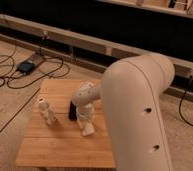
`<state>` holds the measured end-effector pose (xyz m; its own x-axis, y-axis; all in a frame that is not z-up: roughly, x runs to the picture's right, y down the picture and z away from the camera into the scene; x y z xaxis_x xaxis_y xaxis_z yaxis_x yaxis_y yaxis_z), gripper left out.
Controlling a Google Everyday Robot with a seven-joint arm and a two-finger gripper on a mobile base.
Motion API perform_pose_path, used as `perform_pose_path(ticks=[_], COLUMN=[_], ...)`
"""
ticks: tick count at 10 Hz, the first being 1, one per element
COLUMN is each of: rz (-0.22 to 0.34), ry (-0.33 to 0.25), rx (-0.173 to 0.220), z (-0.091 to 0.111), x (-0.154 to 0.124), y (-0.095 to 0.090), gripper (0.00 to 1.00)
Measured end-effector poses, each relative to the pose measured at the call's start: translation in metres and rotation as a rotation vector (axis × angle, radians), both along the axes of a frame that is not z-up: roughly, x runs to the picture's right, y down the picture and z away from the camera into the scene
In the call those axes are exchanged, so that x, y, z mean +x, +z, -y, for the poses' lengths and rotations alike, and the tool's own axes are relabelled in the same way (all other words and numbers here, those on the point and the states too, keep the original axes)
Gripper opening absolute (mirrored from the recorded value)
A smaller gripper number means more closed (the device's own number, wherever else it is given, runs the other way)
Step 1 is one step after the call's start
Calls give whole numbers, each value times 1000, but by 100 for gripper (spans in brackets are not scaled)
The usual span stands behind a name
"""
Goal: Wipe the white sponge on the table
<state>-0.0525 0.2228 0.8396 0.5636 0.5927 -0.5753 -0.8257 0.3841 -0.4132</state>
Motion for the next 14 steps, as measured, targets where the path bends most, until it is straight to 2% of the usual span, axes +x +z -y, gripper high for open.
perform_pose_path(ticks=[3, 5, 6, 8, 10, 12, 13, 14], rz=[-16, -39, -53, -66, -77, -83, -79, -73], ry=[-4, 15, 31, 77, 101, 117, 120, 120], rx=[-55, -77, -82, -83, -73, -43, -28, -16], z=[-25, -34, -35, -34, -31, -19, -13, -9], x=[28, 47, 57, 74, 86, 98, 101, 101], y=[-17, -21, -21, -16, -12, -8, -7, -7], gripper=[0, 1, 5, 27, 45, 68, 76, 79])
